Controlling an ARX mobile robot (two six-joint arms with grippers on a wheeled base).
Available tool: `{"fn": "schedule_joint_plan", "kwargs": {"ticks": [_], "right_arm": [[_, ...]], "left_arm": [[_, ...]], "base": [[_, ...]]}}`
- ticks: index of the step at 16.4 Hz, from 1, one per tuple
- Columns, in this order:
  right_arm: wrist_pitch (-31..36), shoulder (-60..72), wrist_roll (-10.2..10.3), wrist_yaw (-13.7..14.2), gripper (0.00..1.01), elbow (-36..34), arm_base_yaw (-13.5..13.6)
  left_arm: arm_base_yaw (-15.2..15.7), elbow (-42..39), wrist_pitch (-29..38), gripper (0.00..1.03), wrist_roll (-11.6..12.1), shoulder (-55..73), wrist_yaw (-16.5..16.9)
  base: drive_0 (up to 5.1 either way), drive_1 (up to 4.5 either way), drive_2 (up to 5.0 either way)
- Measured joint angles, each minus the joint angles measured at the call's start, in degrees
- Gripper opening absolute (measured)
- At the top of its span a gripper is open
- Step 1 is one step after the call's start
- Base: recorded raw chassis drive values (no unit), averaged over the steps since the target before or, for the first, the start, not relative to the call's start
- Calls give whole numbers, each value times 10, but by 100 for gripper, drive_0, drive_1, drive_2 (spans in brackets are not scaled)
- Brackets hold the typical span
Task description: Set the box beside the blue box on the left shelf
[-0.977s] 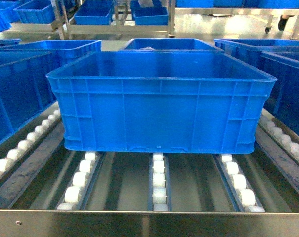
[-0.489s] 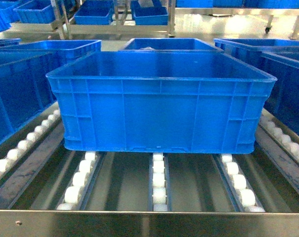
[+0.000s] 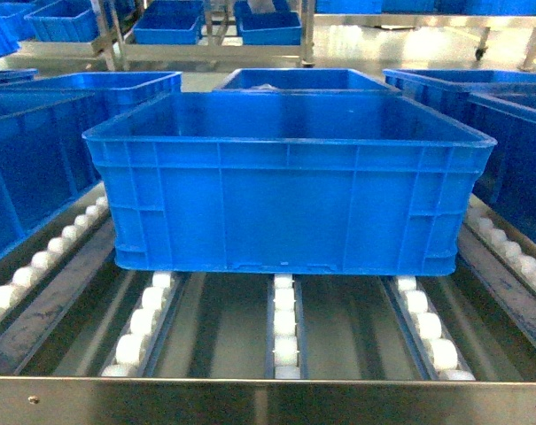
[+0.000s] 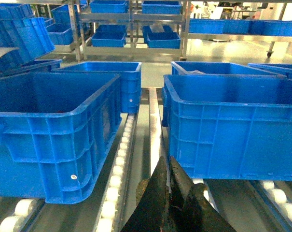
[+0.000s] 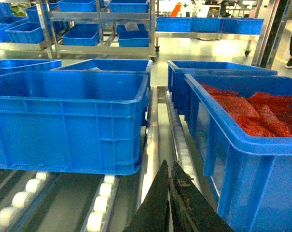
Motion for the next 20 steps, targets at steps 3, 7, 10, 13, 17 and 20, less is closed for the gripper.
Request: {"fn": "schedule_joint_plan", "kwargs": {"ticks": [3,7,10,13,17,20], "right_arm": [[-33,-33,0,0,2,0,0],[-137,-130,0,-2,2,0,0],[-138,-130,0,-1,2,0,0],[-137,-130,-1,-1,55,0,0],[-136,-130,-1,-1,100,0,0],[-137,-130,-1,-1,98,0,0]], "left_arm": [[0,0,-37,2,0,-36,0],[0,1,-134,2,0,-136,0],[0,0,-146,2,0,-136,0],[0,0,-147,54,0,-136,0],[0,0,-147,100,0,-136,0],[0,0,-147,98,0,-136,0]], "base": [[0,0,0],[0,0,0],[0,0,0],[0,0,0],[0,0,0],[0,0,0]]}}
